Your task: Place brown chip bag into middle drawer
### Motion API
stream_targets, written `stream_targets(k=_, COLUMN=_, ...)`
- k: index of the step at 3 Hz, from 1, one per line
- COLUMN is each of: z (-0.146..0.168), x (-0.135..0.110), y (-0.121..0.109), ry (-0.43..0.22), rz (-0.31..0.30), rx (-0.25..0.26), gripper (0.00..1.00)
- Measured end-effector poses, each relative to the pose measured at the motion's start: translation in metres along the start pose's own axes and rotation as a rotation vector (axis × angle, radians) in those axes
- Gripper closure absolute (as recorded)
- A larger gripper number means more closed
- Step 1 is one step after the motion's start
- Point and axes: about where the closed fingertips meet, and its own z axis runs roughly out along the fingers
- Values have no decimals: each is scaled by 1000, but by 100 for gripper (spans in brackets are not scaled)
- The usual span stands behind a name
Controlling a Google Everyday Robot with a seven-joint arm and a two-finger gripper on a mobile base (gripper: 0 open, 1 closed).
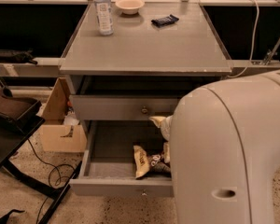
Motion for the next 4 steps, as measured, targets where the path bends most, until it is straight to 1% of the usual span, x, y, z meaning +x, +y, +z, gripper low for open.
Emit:
stream_targets(k=1, z=-2, x=-1, y=0, ry=-5, rz=0, rx=1, gripper=0)
stream_targets(k=2, z=-32, x=-6, y=3, ry=2, rz=-11, rx=25, gripper=0)
stream_targets(k=3, z=-89, x=-16, y=27, ry=19, rz=-19, rx=-5, gripper=0)
stream_targets(k=4, z=-157, x=-17, y=61, ry=47, rz=-2, rx=-53, gripper=0)
